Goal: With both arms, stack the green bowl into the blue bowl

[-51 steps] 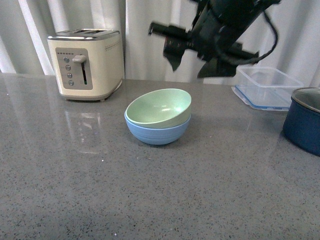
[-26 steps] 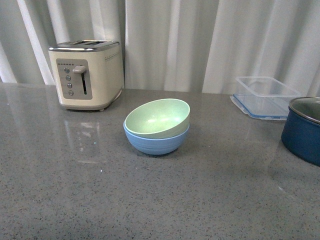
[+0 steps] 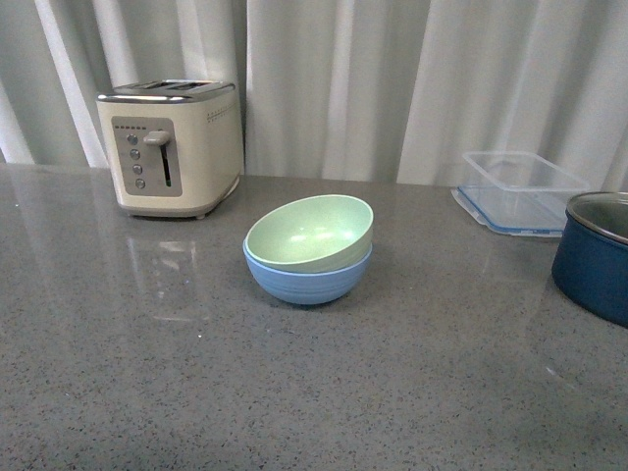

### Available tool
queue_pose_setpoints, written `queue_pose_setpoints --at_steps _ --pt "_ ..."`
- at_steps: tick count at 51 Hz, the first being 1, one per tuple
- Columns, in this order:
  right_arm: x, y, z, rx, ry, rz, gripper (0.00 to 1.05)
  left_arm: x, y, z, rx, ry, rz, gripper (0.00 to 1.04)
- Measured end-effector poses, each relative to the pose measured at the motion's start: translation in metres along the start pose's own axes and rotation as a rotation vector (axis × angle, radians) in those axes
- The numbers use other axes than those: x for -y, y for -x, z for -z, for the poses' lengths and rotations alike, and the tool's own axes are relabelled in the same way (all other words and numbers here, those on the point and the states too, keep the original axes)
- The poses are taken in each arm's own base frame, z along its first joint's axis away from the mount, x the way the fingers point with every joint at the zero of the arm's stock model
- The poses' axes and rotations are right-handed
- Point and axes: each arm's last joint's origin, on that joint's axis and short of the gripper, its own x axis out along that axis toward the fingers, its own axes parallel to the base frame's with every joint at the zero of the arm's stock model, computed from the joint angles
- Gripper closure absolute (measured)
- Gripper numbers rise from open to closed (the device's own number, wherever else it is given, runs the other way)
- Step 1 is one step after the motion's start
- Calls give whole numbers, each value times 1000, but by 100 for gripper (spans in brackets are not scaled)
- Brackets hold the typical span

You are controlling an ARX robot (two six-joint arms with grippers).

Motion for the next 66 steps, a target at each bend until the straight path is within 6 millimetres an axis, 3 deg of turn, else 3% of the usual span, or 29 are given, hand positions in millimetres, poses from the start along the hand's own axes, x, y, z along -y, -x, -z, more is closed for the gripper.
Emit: queue_pose_setpoints --at_steps 14,41,66 --pt "14 20 13 -4 0 9 104 0 0 0 0 0 0 7" --pt "14 47 33 4 0 3 104 0 0 0 0 0 0 7" --pt "14 61 31 14 -1 3 104 0 0 0 0 0 0 7"
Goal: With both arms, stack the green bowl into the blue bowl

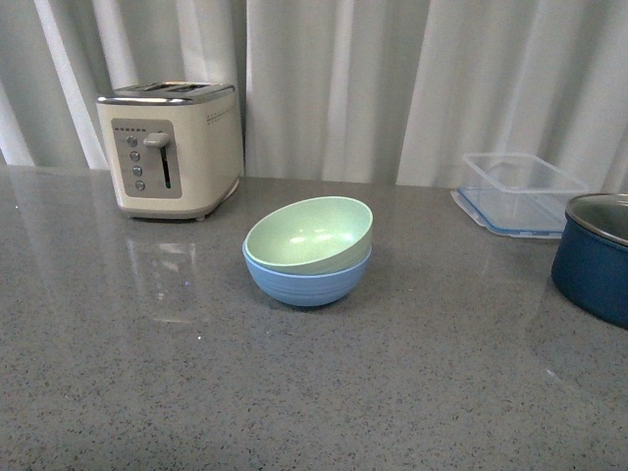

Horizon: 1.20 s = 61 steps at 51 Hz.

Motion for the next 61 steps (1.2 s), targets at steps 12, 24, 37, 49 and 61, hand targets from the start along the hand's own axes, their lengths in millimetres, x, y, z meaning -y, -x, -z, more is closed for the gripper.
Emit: queue_pose_setpoints --at_steps 12,24,37,49,61 --pt "0 4 0 -1 0 0 104 0 0 0 0 0 0 7" --pt "0 9 1 -4 0 0 104 0 0 0 0 0 0 7" --pt "0 17 3 -6 0 -1 104 0 0 0 0 0 0 7" --pt "0 18 3 -6 1 -1 64 0 0 0 0 0 0 7" --pt "0 18 3 -6 1 -1 24 0 0 0 0 0 0 7"
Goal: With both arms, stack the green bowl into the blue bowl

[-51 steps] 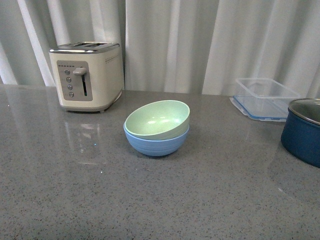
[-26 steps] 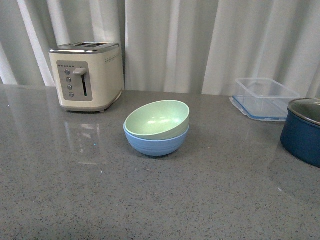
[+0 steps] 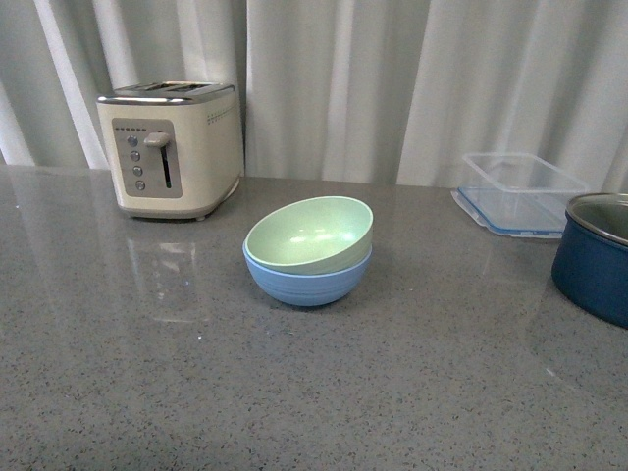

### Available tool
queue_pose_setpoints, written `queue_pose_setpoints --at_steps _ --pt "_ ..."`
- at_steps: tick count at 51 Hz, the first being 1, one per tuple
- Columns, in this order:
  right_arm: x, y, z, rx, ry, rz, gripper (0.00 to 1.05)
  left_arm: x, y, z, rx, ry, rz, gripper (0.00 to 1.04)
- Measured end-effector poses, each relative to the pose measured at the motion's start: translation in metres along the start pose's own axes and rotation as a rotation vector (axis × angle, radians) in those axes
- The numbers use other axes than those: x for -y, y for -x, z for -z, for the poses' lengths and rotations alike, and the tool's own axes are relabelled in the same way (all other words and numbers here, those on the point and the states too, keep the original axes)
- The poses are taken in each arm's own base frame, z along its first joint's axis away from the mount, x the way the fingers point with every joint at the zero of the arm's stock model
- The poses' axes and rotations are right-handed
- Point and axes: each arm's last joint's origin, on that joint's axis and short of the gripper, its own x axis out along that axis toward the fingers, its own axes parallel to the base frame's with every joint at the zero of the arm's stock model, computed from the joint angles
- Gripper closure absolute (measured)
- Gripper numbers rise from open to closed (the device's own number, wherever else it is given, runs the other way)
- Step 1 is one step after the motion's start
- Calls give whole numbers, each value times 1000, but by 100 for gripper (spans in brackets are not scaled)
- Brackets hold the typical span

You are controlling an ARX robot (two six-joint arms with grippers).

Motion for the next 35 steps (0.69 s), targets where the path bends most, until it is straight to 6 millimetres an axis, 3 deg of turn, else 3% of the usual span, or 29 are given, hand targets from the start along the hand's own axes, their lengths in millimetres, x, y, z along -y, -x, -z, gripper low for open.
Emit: queue_pose_setpoints --at_steps 4,35 --pt "0 0 0 0 -1 0 8 0 0 0 0 0 0 7" --pt "0 0 0 0 0 0 10 0 0 0 0 0 0 7"
